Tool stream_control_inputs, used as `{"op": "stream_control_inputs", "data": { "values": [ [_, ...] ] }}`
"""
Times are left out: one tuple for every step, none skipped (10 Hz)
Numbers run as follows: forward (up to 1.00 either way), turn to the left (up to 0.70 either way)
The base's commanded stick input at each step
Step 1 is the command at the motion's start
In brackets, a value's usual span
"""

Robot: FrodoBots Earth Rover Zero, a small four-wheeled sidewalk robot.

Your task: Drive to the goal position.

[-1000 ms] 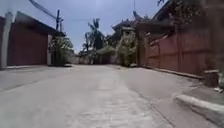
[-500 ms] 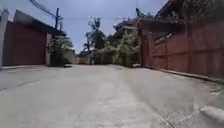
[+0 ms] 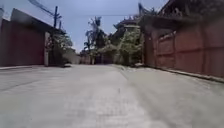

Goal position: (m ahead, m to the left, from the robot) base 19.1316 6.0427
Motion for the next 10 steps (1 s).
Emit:
{"op": "stream_control_inputs", "data": {
  "values": [
    [1.00,0.03],
    [1.00,0.03],
    [1.00,0.03],
    [0.88,0.03],
    [0.64,0.02],
    [0.40,0.01],
    [0.16,0.00],
    [0.00,0.00],
    [0.00,0.00],
    [0.00,0.00]
  ]
}}
